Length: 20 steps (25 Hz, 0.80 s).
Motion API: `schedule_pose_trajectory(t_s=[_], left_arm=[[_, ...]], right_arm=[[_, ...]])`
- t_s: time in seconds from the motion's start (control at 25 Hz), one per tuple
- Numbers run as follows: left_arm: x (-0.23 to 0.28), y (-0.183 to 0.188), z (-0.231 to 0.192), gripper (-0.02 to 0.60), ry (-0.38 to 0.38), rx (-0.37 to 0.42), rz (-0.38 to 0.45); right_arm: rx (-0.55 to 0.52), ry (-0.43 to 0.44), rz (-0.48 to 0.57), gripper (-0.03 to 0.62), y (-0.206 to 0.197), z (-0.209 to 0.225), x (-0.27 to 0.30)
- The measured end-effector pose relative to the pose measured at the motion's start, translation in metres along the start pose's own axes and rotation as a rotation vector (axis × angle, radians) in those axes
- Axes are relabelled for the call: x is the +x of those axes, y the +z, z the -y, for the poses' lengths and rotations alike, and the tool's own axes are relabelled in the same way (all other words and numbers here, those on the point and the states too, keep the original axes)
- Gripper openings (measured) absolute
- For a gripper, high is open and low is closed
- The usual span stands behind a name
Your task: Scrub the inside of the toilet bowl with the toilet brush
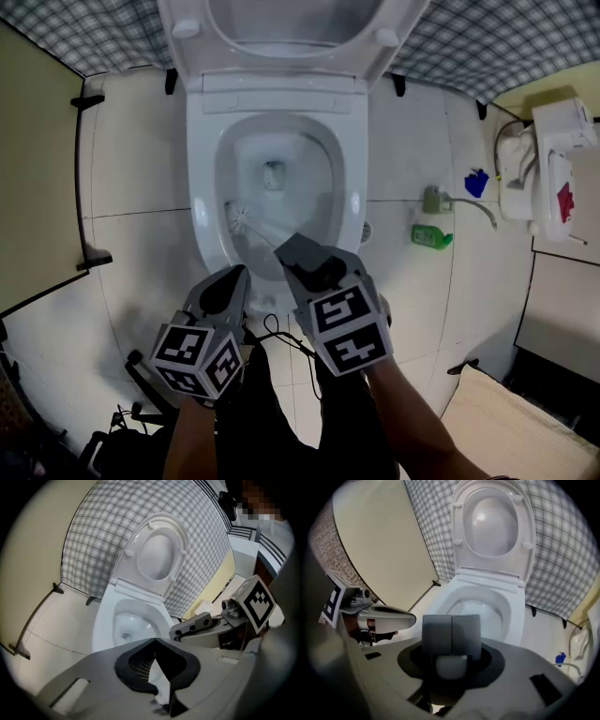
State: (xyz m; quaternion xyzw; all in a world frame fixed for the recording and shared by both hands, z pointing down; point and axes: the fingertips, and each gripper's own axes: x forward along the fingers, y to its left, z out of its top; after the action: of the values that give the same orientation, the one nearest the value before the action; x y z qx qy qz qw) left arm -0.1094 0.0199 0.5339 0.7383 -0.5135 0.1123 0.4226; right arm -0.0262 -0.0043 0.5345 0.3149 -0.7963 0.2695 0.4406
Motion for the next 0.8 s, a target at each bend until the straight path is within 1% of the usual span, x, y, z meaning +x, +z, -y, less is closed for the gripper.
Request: schedule_pose_trajectory(t_s=[0.12,0.2,0.28,0.36,0.44,0.64,0.72,0.8], left_arm=[[0.001,0.0,0.002,0.009,-0.006,0.004,0.0],[0.002,0.0,0.003,0.009,-0.009,0.007,-0.001],[0.002,0.0,0.003,0.009,-0.009,0.008,0.001],[0.003,0.0,0.002,0.009,-0.008,0.006,0.002],[0.004,-0.002,0.001,0.009,-0.007,0.003,-0.002],[0.006,-0.001,0.005,0.009,-0.009,0.003,-0.004],[0.006,0.0,0.006,0.009,-0.008,0.008,-0.003],[0.005,0.001,0.006,0.009,-0.006,0.009,-0.001]], right_arm=[[-0.022,-0.064,-0.042,0.178,-0.014,0.016,0.024],[-0.001,-0.087,-0.078,0.175,-0.027,0.032,0.044],[0.036,-0.093,-0.092,0.175,-0.034,0.045,0.056],[0.054,-0.085,-0.085,0.175,-0.032,0.051,0.057],[0.047,-0.064,-0.065,0.175,-0.027,0.045,0.049],[-0.013,0.031,0.014,0.175,-0.009,0.002,0.02],[-0.042,0.038,0.018,0.175,-0.008,-0.004,0.021],[-0.045,0.023,0.011,0.174,-0.008,0.001,0.028]])
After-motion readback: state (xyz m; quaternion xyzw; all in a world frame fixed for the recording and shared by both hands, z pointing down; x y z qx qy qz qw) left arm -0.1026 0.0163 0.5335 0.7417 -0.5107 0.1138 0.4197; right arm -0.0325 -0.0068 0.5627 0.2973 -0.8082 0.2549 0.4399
